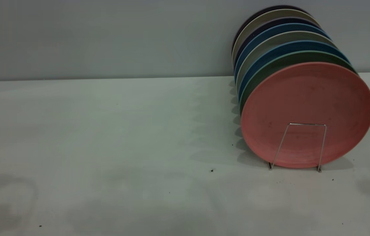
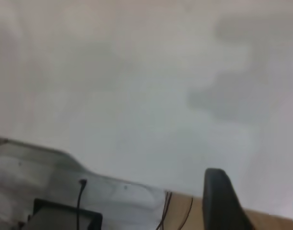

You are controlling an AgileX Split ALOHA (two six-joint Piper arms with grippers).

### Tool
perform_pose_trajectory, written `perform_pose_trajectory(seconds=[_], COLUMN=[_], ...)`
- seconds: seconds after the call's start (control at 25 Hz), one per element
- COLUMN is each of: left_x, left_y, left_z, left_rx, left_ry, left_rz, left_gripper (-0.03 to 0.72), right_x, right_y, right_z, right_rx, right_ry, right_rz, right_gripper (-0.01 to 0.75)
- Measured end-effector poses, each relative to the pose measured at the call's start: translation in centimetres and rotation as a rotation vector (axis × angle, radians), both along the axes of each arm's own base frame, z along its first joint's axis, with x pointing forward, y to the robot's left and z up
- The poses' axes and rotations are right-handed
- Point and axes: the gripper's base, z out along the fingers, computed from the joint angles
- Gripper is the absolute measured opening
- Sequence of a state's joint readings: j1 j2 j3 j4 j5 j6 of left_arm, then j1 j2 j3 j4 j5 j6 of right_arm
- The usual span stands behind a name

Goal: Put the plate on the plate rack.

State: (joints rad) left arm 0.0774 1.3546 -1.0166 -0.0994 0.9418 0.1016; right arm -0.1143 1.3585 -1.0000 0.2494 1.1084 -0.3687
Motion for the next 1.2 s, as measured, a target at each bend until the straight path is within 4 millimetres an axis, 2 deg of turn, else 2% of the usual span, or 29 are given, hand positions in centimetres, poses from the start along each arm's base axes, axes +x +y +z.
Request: perform_pose_trajectory(seconds=[0.16,0.36,0.52,0.68,0.96,1.08,1.2], left_x=[-4.1,-9.2,-12.6,-15.5,-20.0,-21.6,-23.2], left_y=[-0.4,-0.8,-1.2,-1.6,-2.0,-2.1,-2.3], left_z=[3.6,5.7,6.5,6.2,3.3,2.5,2.1], left_rx=[0.005,0.015,0.009,-0.002,-0.009,-0.007,-0.004], left_ry=[-0.131,-0.251,-0.342,-0.397,-0.411,-0.444,-0.475], left_rz=[-0.017,-0.023,-0.024,-0.028,-0.023,-0.024,-0.030], left_gripper=[0.539,0.539,0.539,0.539,0.539,0.539,0.539], right_x=[-3.9,-9.2,-13.0,-16.5,-21.4,-22.5,-22.8], right_y=[0.5,1.3,1.8,2.2,2.8,2.7,2.4], right_z=[1.1,2.9,3.2,2.0,0.2,0.0,-0.2], right_rx=[-0.003,0.005,0.006,0.002,-0.017,-0.046,-0.056], right_ry=[-0.059,-0.164,-0.229,-0.295,-0.501,-0.540,-0.545], right_rz=[0.003,0.013,0.016,0.008,0.051,0.096,0.108], right_gripper=[0.389,0.389,0.389,0.389,0.389,0.389,0.389])
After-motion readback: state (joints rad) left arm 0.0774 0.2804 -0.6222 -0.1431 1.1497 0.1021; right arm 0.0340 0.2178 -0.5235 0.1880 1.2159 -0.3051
